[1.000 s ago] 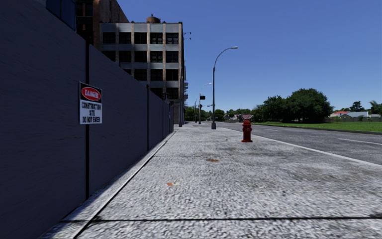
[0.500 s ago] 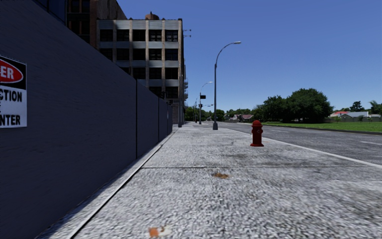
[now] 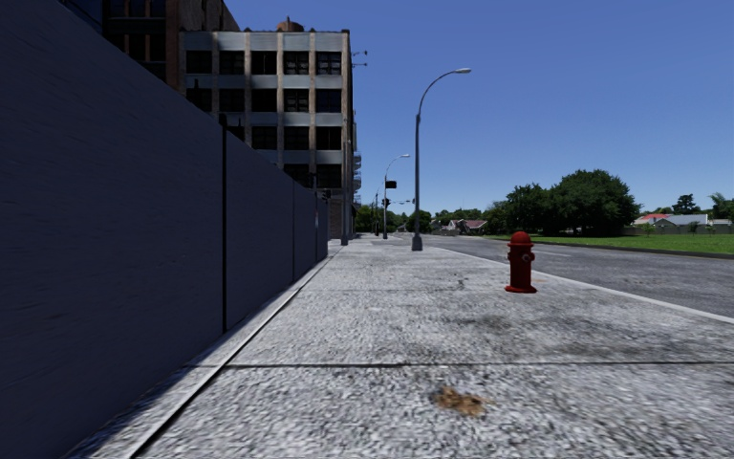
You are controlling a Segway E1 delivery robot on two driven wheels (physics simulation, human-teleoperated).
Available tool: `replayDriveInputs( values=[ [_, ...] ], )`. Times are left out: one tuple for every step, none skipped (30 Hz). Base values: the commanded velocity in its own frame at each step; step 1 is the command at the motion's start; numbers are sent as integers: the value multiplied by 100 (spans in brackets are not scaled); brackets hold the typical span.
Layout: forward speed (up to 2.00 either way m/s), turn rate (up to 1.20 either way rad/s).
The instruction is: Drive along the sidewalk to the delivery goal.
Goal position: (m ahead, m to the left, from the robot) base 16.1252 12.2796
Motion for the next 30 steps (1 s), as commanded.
replayDriveInputs(
  values=[
    [200, 0],
    [200, 0],
    [200, 0],
    [200, 0],
    [200, 0],
    [200, 0],
    [200, 0],
    [200, 0],
    [200, 0],
    [200, 0],
    [200, 0],
    [200, 0],
    [200, 0],
    [200, 0],
    [200, 0],
    [200, 0],
    [200, 0],
    [200, 0],
    [200, 0],
    [200, 0],
    [200, 0],
    [200, 0],
    [200, 0],
    [200, 0],
    [200, 0],
    [200, 0],
    [200, 0],
    [200, 0],
    [200, 0],
    [200, 0]
  ],
)
